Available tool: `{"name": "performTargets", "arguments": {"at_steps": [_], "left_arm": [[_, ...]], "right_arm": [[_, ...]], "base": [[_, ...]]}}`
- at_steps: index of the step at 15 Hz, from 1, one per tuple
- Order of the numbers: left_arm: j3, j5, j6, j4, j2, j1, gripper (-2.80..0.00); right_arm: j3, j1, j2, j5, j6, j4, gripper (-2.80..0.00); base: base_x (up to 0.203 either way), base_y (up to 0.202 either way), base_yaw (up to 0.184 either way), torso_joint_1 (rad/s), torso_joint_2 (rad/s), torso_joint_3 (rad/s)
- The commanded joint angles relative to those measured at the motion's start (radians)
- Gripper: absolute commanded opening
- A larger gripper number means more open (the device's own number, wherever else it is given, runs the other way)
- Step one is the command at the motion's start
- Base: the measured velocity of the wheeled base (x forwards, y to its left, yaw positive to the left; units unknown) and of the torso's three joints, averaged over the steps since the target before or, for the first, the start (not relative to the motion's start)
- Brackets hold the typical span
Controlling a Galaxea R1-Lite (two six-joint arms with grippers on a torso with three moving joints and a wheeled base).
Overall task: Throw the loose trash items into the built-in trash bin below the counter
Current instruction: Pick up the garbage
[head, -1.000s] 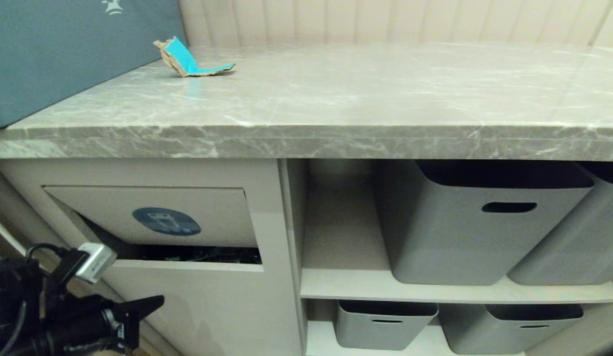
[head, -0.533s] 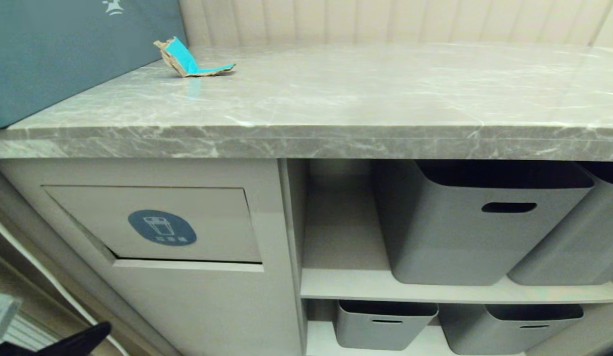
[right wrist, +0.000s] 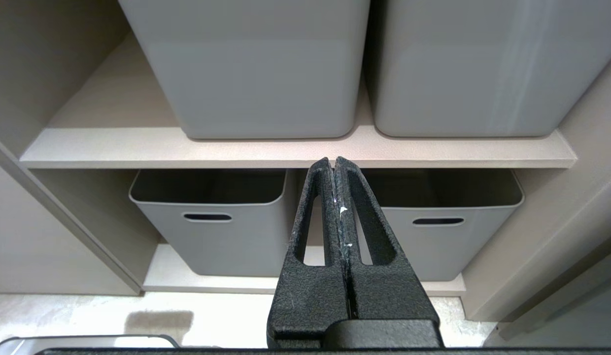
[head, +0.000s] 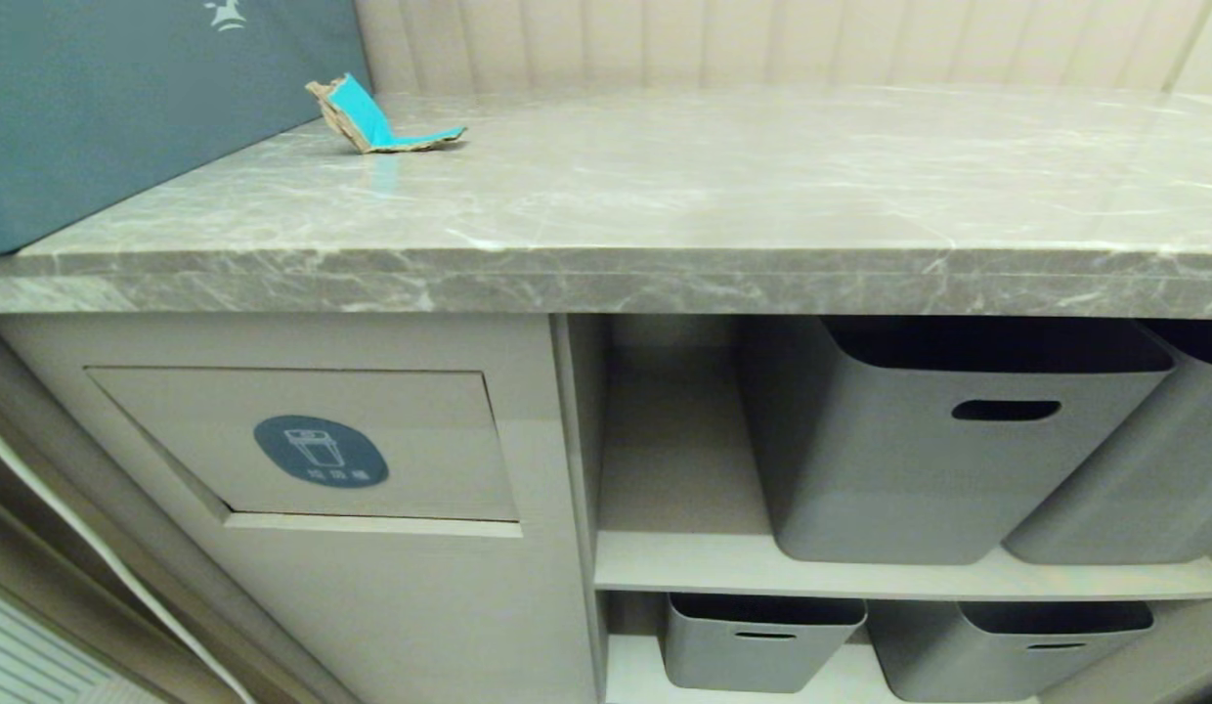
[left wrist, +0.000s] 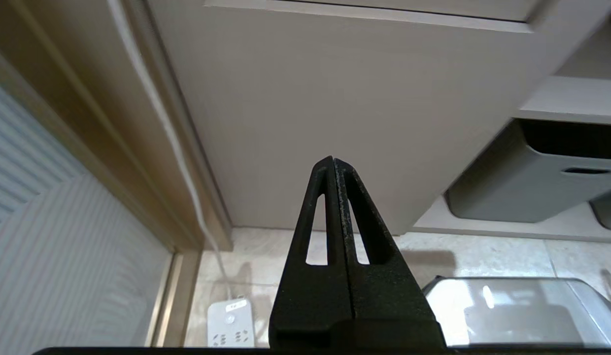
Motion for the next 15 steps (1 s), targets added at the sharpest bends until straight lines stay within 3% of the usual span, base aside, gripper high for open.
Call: {"name": "performTargets", "arguments": {"at_steps": [1,5,7,15], "left_arm": [[0.008,-0.001,-0.001,0.018,-0.106,-0.021,-2.8],[0.007,0.027,0.017,0.081,-0.293,-0.021,-2.8],[0.005,0.032,0.063,0.109,-0.264,-0.02,-2.8],[0.008,0.028,0.051,0.104,-0.283,-0.02,-2.8]], "right_arm": [[0.002,0.0,0.0,0.0,0.0,0.0,-2.8],[0.002,0.0,0.0,0.0,-0.001,0.0,-2.8],[0.002,0.0,0.0,0.0,0.0,0.0,-2.8],[0.002,0.0,0.0,-0.003,0.003,0.0,-2.8]], "base": [[0.0,0.0,0.0,0.0,0.0,0.0],[0.0,0.0,0.0,0.0,0.0,0.0],[0.0,0.0,0.0,0.0,0.0,0.0],[0.0,0.0,0.0,0.0,0.0,0.0]]}}
